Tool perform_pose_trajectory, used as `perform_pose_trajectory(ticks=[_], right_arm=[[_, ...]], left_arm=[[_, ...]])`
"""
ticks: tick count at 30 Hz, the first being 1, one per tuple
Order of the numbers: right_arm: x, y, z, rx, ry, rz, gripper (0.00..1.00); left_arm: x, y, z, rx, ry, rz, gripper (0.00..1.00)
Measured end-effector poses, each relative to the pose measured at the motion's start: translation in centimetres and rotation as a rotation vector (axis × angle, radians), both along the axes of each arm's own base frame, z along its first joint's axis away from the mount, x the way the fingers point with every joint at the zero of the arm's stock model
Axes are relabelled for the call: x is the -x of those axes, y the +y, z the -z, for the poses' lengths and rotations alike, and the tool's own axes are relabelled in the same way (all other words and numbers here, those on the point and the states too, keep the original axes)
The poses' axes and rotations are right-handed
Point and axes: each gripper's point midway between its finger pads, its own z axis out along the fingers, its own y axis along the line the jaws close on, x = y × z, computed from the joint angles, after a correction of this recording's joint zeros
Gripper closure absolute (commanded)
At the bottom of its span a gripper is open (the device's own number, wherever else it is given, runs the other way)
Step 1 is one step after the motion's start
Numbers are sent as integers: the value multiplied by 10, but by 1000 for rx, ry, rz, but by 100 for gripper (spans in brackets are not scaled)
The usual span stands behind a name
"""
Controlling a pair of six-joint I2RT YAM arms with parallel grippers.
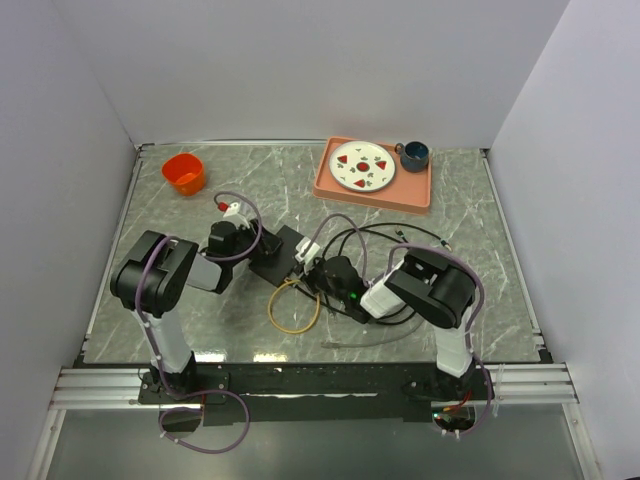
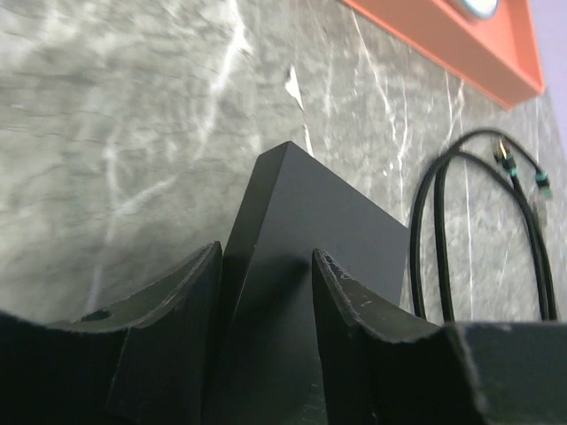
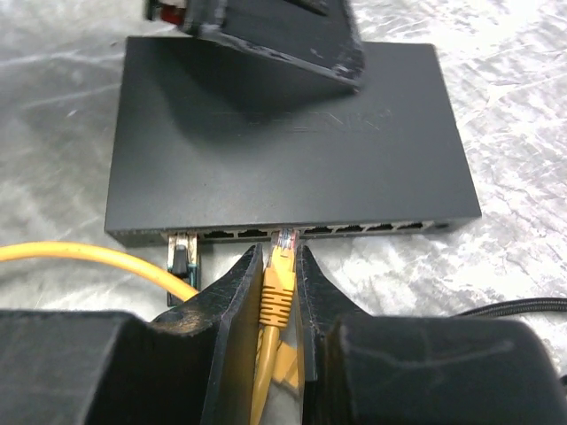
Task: Insert the plug into the switch port
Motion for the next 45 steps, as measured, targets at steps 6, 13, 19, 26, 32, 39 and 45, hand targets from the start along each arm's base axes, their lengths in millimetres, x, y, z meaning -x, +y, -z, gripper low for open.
perform_pose_trajectory(ticks=[6,13,19,26,32,39,45], right_arm=[[10,-4,5,36,19,-49,100],[9,-5,5,38,23,-40,100],[8,-6,5,31,24,-20,100],[7,-5,7,36,19,-15,100],[-5,7,6,86,0,-33,100],[-12,21,6,120,18,-72,100],[-2,29,6,90,54,-116,100]], left_arm=[[9,-16,0,-9,30,92,51],[8,-18,0,-17,38,116,55],[8,-19,2,-26,43,127,64],[9,-20,3,-20,16,143,80],[2,-8,5,-52,-10,107,85],[-3,15,-1,-79,-20,38,59],[4,24,0,-123,59,23,38]])
